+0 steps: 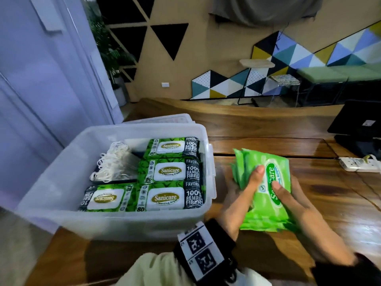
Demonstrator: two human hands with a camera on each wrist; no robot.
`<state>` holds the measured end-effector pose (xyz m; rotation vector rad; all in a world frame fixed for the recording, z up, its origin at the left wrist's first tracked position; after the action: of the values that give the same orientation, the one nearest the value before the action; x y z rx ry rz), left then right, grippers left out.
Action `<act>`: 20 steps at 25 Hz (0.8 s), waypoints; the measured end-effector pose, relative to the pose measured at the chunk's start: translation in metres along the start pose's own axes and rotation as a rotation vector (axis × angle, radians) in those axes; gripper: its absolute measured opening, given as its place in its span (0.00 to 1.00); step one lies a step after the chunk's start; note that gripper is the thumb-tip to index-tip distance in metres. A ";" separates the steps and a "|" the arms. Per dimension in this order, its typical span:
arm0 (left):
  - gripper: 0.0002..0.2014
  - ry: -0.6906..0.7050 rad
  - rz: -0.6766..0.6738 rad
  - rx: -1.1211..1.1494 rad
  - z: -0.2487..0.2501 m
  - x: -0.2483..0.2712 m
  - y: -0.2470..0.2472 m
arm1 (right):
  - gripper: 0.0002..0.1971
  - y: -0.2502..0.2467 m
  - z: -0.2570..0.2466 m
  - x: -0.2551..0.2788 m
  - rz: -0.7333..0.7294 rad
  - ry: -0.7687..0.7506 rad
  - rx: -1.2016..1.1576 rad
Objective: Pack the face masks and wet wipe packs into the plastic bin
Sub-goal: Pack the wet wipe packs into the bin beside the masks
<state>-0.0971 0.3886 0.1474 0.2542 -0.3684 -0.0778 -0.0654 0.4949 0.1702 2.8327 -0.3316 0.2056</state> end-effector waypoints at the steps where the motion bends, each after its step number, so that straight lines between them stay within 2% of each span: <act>1: 0.45 0.038 0.010 -0.037 0.019 0.004 -0.014 | 0.15 0.020 -0.007 0.001 -0.034 -0.004 -0.027; 2: 0.50 0.029 0.019 -0.047 0.031 0.007 -0.030 | 0.16 0.041 -0.010 0.000 -0.069 0.001 -0.025; 3: 0.51 0.019 0.037 -0.026 0.045 0.009 -0.049 | 0.18 0.065 -0.012 -0.001 -0.098 0.007 -0.014; 6: 0.34 0.029 0.079 -0.026 0.084 0.015 -0.110 | 0.18 0.134 -0.005 -0.010 -0.136 0.034 -0.058; 9: 0.35 -0.020 0.100 -0.081 0.118 0.011 -0.177 | 0.11 0.204 0.008 -0.027 -0.192 0.092 -0.050; 10: 0.38 -0.038 0.109 -0.119 0.125 0.006 -0.200 | 0.14 0.227 0.015 -0.033 -0.196 0.128 -0.050; 12: 0.43 -0.032 0.196 -0.176 0.135 -0.001 -0.238 | 0.30 0.261 0.029 -0.039 -0.158 0.192 -0.007; 13: 0.46 -0.018 0.253 -0.204 0.140 -0.003 -0.258 | 0.35 0.281 0.037 -0.043 -0.147 0.205 0.012; 16: 0.57 0.038 0.378 -0.287 0.153 -0.017 -0.312 | 0.45 0.328 0.048 -0.039 -0.131 0.245 0.012; 17: 0.58 0.045 0.383 -0.303 0.157 -0.023 -0.327 | 0.45 0.337 0.053 -0.041 -0.118 0.262 0.048; 18: 0.58 0.041 0.369 -0.312 0.160 -0.030 -0.340 | 0.38 0.345 0.054 -0.042 -0.096 0.266 0.069; 20: 0.48 0.025 0.305 -0.265 0.166 -0.033 -0.348 | 0.20 0.351 0.052 -0.048 -0.059 0.227 0.034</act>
<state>-0.1988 0.0189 0.1949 -0.0646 -0.3644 0.1754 -0.1923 0.1623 0.2039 2.8098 -0.1968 0.5189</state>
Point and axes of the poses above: each hand's wrist, its own x-axis away from the middle knuckle, its own y-axis out of the palm, z = x × y, the point moved 5 cm from there along -x, towards the middle knuckle, and after that the axes turned 14 degrees about z, right-handed, at the moved point
